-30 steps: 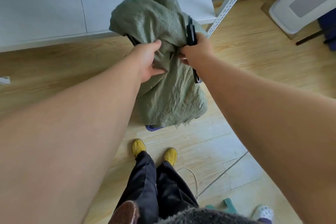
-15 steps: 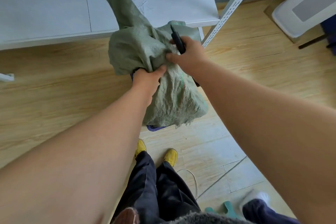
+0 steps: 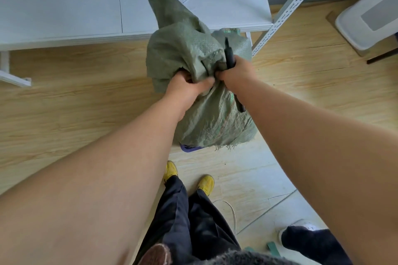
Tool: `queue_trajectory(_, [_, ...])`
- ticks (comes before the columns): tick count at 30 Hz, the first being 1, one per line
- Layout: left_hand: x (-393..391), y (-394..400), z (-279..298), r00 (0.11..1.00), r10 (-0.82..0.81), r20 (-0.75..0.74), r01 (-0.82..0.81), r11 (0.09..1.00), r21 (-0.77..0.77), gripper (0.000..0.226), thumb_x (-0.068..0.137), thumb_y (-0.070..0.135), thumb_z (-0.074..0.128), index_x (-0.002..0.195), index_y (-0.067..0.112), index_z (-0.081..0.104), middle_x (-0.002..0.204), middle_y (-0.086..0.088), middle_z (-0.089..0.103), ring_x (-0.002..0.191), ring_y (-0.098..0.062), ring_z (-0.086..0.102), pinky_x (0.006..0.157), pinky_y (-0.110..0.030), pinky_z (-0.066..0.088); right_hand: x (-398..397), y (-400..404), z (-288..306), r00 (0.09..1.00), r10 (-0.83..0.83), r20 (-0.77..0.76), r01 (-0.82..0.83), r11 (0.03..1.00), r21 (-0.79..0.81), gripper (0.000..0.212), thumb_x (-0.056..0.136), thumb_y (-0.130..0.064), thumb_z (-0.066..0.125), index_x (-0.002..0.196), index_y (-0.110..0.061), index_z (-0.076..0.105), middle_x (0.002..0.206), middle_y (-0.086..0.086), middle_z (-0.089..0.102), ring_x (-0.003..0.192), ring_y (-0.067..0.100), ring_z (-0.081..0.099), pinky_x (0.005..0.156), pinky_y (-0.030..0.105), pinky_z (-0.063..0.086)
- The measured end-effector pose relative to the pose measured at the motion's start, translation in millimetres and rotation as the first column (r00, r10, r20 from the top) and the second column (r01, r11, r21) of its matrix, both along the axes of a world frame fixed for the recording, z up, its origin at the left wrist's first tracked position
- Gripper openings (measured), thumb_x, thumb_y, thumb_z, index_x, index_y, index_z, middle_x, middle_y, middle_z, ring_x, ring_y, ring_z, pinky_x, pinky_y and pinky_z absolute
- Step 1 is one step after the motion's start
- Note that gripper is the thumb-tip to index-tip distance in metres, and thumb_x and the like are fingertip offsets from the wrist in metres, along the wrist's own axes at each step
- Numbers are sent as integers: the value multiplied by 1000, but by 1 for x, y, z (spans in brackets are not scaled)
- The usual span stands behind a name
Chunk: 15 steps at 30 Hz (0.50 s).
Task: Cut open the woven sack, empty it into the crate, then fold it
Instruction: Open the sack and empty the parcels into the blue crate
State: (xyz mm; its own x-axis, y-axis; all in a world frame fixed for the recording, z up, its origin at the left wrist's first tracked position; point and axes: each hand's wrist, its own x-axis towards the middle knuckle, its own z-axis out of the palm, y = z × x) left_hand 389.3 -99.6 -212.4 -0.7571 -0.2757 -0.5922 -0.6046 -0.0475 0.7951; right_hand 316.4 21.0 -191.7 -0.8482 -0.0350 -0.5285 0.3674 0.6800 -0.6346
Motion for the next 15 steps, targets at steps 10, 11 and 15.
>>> queue_trajectory(10, [-3,5,8,984,-172,-55,174,984,35,77,83,28,74,146,27,31,139,8,47,120,-12,49,102,-36,41,-17,-13,46,989,-30,-148,-10,964,-266,28,84,-1,61,78,-27,51,68,-2,55,59,16,52,67,35,47])
queue_trajectory(11, [-4,6,9,986,-153,-69,157,986,53,75,83,27,73,145,27,31,141,7,46,122,-11,50,105,-37,40,-18,-13,48,986,-39,-161,-7,962,-272,28,84,-1,61,78,-27,51,69,-2,56,59,16,51,67,35,47])
queue_trajectory(15, [-4,8,11,981,-148,-123,154,988,33,73,84,25,72,145,24,31,145,5,45,126,-9,48,105,-30,39,-15,-16,54,978,-66,-197,2,952,-307,32,85,0,58,80,-32,51,73,-4,58,66,16,55,74,39,54])
